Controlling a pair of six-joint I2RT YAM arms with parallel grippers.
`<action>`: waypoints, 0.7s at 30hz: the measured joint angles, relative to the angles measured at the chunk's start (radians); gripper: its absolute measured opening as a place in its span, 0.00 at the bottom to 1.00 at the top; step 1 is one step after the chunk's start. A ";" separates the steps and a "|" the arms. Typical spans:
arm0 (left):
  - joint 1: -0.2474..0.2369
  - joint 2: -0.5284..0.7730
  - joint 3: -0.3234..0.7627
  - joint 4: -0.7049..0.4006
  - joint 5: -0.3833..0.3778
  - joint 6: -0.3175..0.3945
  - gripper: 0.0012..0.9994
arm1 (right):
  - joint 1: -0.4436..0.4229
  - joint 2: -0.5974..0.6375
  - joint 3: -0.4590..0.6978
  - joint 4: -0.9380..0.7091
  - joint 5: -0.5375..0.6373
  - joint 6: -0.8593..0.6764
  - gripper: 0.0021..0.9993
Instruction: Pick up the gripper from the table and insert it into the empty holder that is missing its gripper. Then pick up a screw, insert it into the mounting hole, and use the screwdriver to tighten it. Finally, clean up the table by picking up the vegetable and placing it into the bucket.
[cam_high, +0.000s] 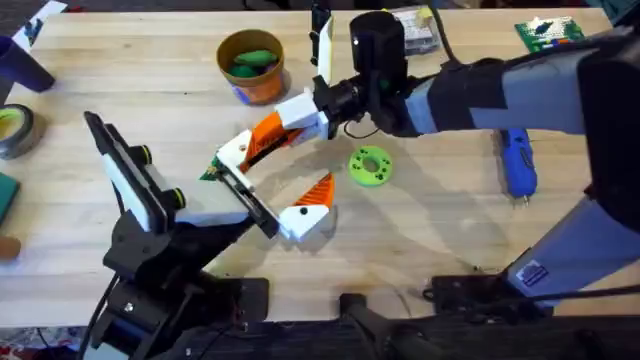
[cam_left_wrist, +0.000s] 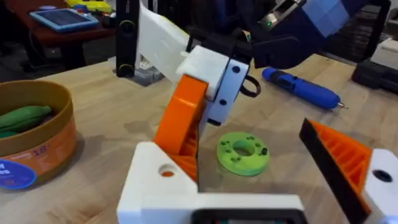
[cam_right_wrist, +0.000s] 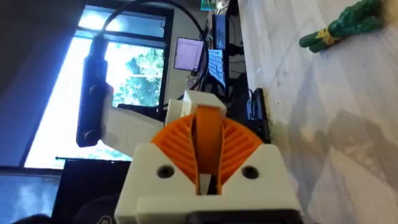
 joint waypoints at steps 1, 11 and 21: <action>0.000 0.000 0.000 0.000 -0.001 0.000 0.99 | 0.001 0.000 0.000 0.001 0.002 0.000 0.13; 0.001 0.000 0.000 0.001 -0.010 0.018 0.99 | 0.008 0.010 -0.001 0.111 0.002 0.038 0.30; -0.015 0.000 0.000 0.003 0.079 0.022 0.99 | 0.063 0.013 -0.001 0.137 0.003 0.079 0.92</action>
